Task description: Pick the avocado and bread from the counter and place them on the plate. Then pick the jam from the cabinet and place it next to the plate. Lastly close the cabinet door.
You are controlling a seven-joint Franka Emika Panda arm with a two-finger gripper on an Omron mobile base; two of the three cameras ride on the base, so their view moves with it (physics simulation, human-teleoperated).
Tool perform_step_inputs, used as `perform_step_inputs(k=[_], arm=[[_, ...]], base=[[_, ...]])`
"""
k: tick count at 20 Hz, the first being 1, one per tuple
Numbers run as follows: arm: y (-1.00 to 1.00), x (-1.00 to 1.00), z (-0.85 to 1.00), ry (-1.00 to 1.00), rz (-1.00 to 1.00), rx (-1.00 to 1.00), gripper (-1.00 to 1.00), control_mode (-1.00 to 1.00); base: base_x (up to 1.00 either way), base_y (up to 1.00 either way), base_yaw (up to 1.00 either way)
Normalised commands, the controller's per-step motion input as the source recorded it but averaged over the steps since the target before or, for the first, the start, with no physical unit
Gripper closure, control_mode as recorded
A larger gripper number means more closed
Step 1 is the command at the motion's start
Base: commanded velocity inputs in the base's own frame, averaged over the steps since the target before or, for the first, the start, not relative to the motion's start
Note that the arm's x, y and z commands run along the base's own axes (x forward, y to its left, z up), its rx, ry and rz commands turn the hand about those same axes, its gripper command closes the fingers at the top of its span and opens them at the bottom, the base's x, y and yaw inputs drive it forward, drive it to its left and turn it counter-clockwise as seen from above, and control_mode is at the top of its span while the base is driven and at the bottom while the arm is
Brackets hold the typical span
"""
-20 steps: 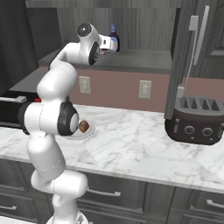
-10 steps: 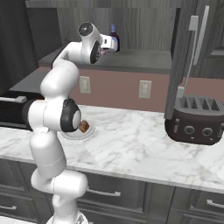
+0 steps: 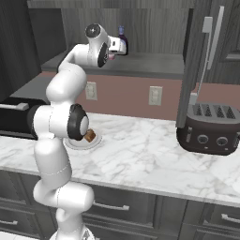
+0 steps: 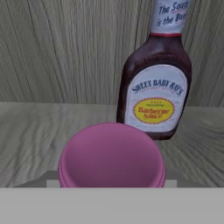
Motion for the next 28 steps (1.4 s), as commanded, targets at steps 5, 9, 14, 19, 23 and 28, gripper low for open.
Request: perform_step_inputs(k=[5,9,14,19,23,28], arm=[[0.00,0.02,0.00,0.00,0.00,0.00,1.00,-1.00],[0.00,-0.06,0.00,0.00,0.01,0.00,1.00,-1.00],[0.00,-0.45,0.00,0.00,0.04,0.00,1.00,-1.00],[0.00,-0.49,0.00,-0.01,0.05,0.00,1.00,-1.00],[0.00,-0.53,0.00,-0.03,0.05,0.00,1.00,-1.00],[0.00,-0.59,0.01,-0.06,0.04,0.00,1.00,-1.00]], base=[[0.00,0.00,0.00],[0.00,0.00,0.00],[0.00,0.00,0.00],[0.00,0.00,0.00],[0.00,0.00,0.00],[0.00,0.00,0.00]])
